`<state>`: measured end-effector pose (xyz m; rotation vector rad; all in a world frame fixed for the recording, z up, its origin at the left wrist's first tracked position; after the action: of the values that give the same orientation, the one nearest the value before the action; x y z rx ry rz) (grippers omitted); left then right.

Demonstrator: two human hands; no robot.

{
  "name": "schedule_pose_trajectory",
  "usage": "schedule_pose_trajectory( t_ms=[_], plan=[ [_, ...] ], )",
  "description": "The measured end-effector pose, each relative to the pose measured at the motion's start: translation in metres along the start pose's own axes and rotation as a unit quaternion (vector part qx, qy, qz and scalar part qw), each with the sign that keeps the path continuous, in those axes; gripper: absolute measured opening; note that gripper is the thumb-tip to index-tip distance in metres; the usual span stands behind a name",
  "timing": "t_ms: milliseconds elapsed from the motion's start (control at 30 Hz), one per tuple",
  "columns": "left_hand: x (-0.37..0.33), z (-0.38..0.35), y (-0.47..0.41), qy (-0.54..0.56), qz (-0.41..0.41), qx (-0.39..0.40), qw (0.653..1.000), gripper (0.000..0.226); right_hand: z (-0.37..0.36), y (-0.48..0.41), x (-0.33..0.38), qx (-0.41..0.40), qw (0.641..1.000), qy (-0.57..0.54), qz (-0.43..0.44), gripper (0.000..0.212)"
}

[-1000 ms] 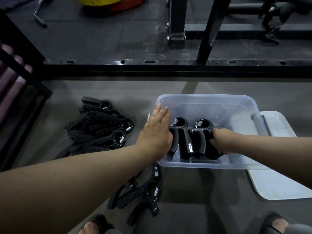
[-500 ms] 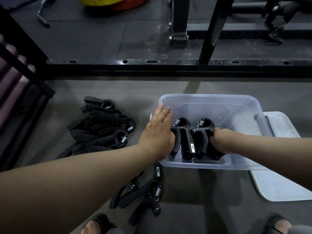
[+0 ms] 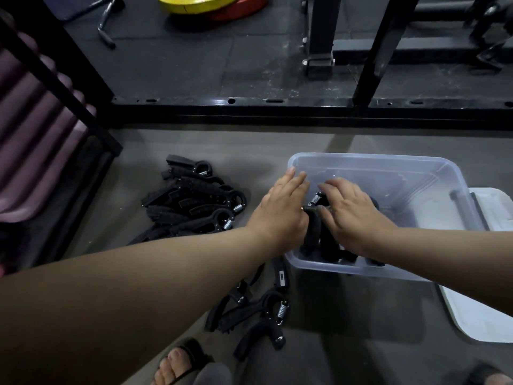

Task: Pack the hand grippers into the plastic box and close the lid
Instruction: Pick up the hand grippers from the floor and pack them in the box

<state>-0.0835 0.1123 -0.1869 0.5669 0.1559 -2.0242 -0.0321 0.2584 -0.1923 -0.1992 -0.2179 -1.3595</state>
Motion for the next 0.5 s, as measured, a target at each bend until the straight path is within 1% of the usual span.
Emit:
schedule_pose_trajectory(
  t_ms=[100,200,333,400,500],
  plan=[
    [0.007,0.005,0.003,-0.016,-0.026,-0.009,0.999,0.062,0.007,-0.019,0.023,-0.021,0.998,-0.050,0.014,0.064],
    [0.022,0.010,0.007,-0.006,-0.024,-0.023,0.999,0.059,0.009,-0.032,0.044,-0.016,0.997,-0.067,0.036,0.071],
    [0.063,0.019,0.011,-0.078,0.039,-0.018,0.996,0.057,0.000,-0.045,0.064,0.026,0.997,-0.055,0.043,0.064],
    [0.088,0.024,0.011,-0.135,0.073,-0.017,0.988,0.058,-0.004,-0.051,0.072,0.035,0.998,-0.036,0.042,0.064],
    [0.124,0.032,0.009,-0.195,0.132,0.011,0.972,0.062,-0.010,-0.056,0.081,0.050,0.997,0.007,0.054,0.060]
  ],
)
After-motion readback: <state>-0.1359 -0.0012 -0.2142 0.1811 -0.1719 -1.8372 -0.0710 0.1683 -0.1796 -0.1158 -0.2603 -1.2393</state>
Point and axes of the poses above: each hand's wrist, its own y-axis away from the middle knuckle, its own z-axis out of the back of the hand, x = y × z, the point moved 3 cm from there along -y, towards the middle knuckle, and after that the axes turned 12 degrees about z, right-handed, at the moved point
